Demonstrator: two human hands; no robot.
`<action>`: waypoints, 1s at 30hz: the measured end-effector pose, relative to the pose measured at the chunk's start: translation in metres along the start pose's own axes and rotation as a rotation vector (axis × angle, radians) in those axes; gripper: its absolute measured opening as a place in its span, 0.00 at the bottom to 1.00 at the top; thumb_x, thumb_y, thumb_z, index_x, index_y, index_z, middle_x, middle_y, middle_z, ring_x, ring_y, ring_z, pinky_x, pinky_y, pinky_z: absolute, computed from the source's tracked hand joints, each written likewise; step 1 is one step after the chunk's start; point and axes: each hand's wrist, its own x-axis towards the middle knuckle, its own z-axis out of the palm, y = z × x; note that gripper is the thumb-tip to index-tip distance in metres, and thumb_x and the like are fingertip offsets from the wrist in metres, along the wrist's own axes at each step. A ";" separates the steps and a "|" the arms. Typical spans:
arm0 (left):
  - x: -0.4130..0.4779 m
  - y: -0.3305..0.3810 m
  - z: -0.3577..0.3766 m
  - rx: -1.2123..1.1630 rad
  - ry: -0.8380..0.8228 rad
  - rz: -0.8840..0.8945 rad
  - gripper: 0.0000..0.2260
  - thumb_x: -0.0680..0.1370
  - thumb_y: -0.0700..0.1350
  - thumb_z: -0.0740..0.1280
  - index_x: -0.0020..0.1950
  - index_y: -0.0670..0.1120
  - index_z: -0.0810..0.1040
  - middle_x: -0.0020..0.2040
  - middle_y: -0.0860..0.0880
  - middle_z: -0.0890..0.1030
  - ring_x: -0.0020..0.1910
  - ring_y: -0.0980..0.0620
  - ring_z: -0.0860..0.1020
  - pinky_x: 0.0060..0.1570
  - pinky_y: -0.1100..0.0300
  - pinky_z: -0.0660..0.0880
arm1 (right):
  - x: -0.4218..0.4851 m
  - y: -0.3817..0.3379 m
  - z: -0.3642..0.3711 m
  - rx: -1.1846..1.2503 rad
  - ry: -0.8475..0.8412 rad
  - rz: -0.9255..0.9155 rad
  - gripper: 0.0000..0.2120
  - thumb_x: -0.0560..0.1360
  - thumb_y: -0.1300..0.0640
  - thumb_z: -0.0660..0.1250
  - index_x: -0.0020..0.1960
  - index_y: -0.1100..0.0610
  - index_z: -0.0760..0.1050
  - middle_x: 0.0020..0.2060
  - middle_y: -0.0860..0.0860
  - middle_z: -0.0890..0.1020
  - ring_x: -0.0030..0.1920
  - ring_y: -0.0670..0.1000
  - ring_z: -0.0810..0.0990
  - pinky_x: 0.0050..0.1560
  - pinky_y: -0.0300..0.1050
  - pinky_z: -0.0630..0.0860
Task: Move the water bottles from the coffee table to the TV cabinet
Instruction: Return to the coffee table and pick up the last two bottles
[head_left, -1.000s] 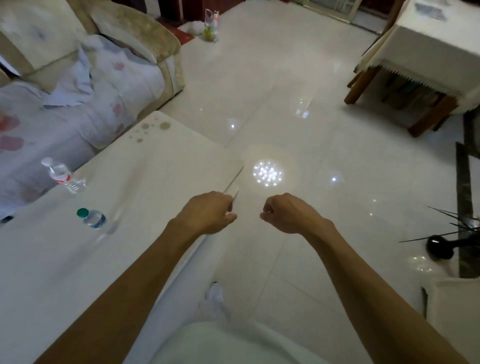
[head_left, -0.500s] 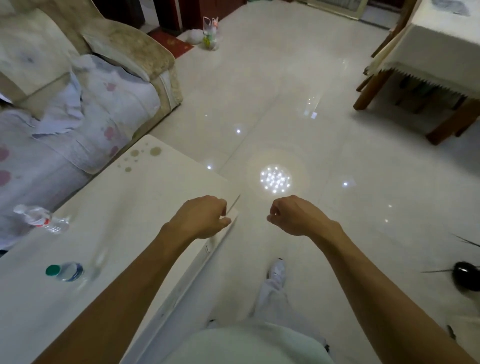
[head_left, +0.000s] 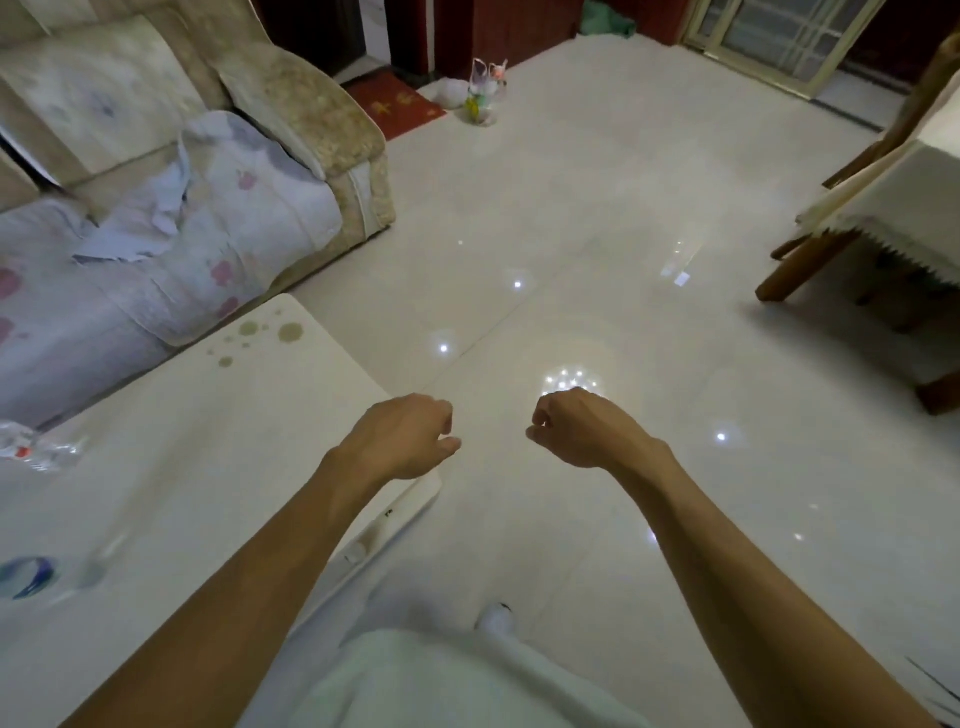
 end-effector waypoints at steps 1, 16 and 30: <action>0.008 0.001 -0.003 0.002 -0.006 -0.015 0.17 0.80 0.55 0.59 0.64 0.48 0.74 0.61 0.48 0.78 0.56 0.48 0.77 0.55 0.54 0.75 | 0.010 0.005 -0.005 -0.003 -0.004 -0.016 0.16 0.79 0.47 0.62 0.60 0.56 0.79 0.56 0.55 0.82 0.53 0.57 0.81 0.49 0.47 0.76; 0.205 -0.057 -0.079 -0.099 0.042 -0.168 0.17 0.79 0.57 0.59 0.63 0.48 0.74 0.62 0.47 0.77 0.57 0.47 0.76 0.49 0.57 0.69 | 0.224 0.023 -0.106 -0.153 -0.061 -0.172 0.17 0.80 0.48 0.60 0.58 0.59 0.78 0.54 0.56 0.82 0.54 0.57 0.80 0.50 0.47 0.75; 0.296 -0.182 -0.173 -0.243 0.117 -0.432 0.16 0.79 0.56 0.60 0.61 0.48 0.75 0.58 0.48 0.78 0.52 0.48 0.77 0.49 0.56 0.72 | 0.435 -0.065 -0.194 -0.311 -0.132 -0.485 0.18 0.80 0.48 0.60 0.57 0.61 0.78 0.54 0.56 0.83 0.54 0.57 0.81 0.52 0.49 0.77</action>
